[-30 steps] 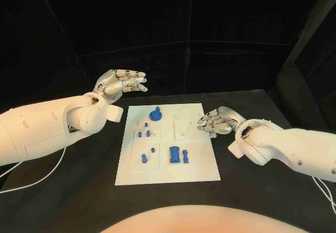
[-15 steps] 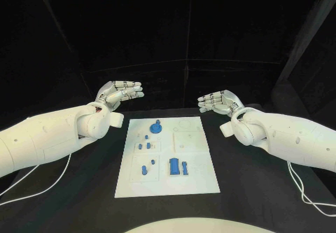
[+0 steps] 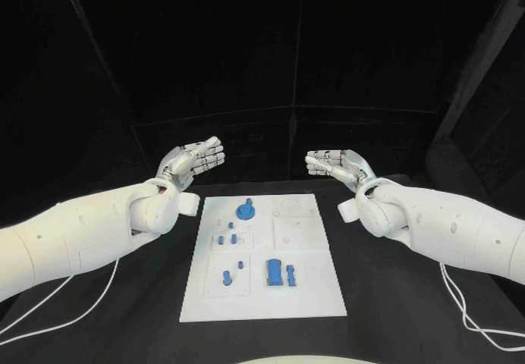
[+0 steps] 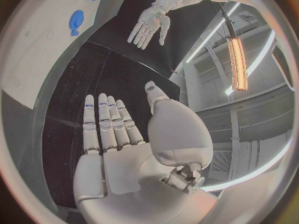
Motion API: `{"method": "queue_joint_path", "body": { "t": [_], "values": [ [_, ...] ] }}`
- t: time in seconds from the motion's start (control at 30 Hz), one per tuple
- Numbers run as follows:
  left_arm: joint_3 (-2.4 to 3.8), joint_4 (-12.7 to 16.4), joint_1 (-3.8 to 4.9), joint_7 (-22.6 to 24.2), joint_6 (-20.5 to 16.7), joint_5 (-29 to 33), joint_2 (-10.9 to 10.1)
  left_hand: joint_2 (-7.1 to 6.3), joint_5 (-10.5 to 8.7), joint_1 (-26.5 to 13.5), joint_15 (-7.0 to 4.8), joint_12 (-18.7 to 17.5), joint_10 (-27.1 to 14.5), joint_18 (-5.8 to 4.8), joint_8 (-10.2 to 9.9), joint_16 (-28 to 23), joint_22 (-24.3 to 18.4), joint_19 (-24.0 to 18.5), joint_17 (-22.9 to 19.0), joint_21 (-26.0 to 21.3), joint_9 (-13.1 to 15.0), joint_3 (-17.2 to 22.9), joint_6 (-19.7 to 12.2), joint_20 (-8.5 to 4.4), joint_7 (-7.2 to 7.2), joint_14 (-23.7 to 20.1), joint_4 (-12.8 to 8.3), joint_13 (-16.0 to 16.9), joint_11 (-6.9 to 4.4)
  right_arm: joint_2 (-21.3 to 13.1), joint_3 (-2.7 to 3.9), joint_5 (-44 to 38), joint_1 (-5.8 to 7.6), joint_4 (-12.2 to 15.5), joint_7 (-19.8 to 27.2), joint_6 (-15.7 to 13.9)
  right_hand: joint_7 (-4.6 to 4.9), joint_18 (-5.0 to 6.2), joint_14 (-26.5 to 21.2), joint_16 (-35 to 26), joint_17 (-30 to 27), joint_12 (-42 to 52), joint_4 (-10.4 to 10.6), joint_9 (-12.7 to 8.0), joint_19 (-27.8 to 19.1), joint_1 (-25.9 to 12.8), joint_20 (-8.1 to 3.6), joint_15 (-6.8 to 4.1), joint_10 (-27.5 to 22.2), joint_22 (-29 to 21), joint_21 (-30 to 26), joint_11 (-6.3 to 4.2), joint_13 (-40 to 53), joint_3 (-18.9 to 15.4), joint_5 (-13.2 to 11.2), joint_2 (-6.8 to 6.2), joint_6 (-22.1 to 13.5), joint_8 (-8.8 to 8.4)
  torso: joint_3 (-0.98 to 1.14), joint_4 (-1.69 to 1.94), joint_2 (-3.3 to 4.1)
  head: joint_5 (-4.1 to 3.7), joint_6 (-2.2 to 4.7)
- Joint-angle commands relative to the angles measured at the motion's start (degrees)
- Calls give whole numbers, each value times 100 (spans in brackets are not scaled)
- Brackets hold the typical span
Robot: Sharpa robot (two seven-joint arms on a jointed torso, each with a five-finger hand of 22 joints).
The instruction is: Assemble the parts on the task board
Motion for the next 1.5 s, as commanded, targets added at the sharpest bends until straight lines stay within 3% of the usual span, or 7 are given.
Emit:
{"method": "queue_joint_path", "body": {
  "t": [0.03, 0.07, 0.13, 0.27, 0.3, 0.53, 1.5],
  "values": [
    [75, 253, -84, 9, -583, -142, -41, 128, -203, -1661, -192, -106, -1331, -286, -110, -206, -271, -988, -99, -110, -89, -471, -1268, -346, -243, -1250, 48, -85, -215, -100, 69, 326, -66, 343, 116, -554, -256, -279, -1421, -239, -207, -110, -245, -438, -1084, -1887, -282, -218, -1434, -225, -443, -558, -142, -392, -225, 32, -1234, -110, 11, 158, 27, -16, 200],
    [132, 405, -140, 6, -790, -184, -67, 128, -203, -1850, -602, -106, -1482, -313, -110, -222, -303, -1100, -99, -110, -89, -524, -1413, -386, -272, -1393, 48, -85, -239, -174, 121, 439, -116, 550, 151, -742, -288, -314, -1600, -239, -233, -110, -245, -438, -1220, -2124, -317, -218, -1612, -254, -499, -558, -142, -392, -252, 32, -1389, -110, 14, 212, 35, -22, 289],
    [225, 652, -231, 0, -1125, -252, -109, 128, -203, -2145, -602, -106, -1719, -319, -110, -636, -350, -1277, -99, -110, -89, -610, -1638, -449, -315, -1616, 48, -85, -671, -295, 206, 622, -198, 885, 208, -1048, -337, -316, -1861, -239, -662, -110, -245, -438, -1421, -2469, -367, -218, -1874, -294, -578, -558, -142, -392, -295, 32, -1616, -110, 18, 277, 46, -28, 394],
    [427, 1188, -428, -13, -1852, -401, -200, 128, -203, -2571, -602, -106, -2059, -374, -110, -636, -420, -1528, -99, -110, -89, -731, -1964, -538, -766, -1934, 48, -85, -671, -544, 380, 998, -365, 1574, 325, -1675, -400, -377, -2217, -239, -662, -110, -245, -438, -1692, -2939, -438, -218, -2234, -718, -688, -558, -142, -392, -715, 32, -1923, -110, 22, 356, 58, -37, 524],
    [476, 1319, -477, -16, -2029, -437, -222, 128, -203, -2679, -602, -106, -2147, -374, -110, -636, -437, -1594, -99, -110, -89, -759, -2042, -560, -766, -2017, 48, -85, -671, -596, 416, 1077, -400, 1718, 349, -1807, -814, -377, -2316, -239, -662, -110, -245, -438, -1765, -3072, -459, -218, -2333, -718, -719, -558, -142, -392, -715, 32, -2010, -110, 23, 367, 60, -38, 541],
    [754, 2058, -749, -34, -3031, -641, -347, 128, -203, -3344, -602, -106, -2678, -836, -110, -636, -850, -1990, -99, -110, -89, -950, -2552, -1087, -766, -2517, 48, -85, -671, -862, 603, 1480, -578, 2455, 475, -2479, -814, -842, -2883, -239, -662, -110, -245, -438, -2193, -3826, -895, -218, -2908, -718, -897, -558, -142, -392, -715, 32, -2501, -110, 24, 380, 62, -40, 561],
    [847, 2304, -839, -40, -3365, -709, -388, 128, -203, -4615, -602, -106, -3705, -836, -110, -636, -850, -3100, -99, -110, -89, -1481, -3510, -1087, -766, -3471, 48, -85, -671, -906, 634, 1547, -608, 2577, 495, -2590, -814, -842, -4004, -239, -662, -110, -245, -438, -3034, -5329, -895, -218, -4050, -718, -1407, -558, -142, -392, -715, 32, -3476, -110, 24, 380, 62, -40, 561]
  ]
}}
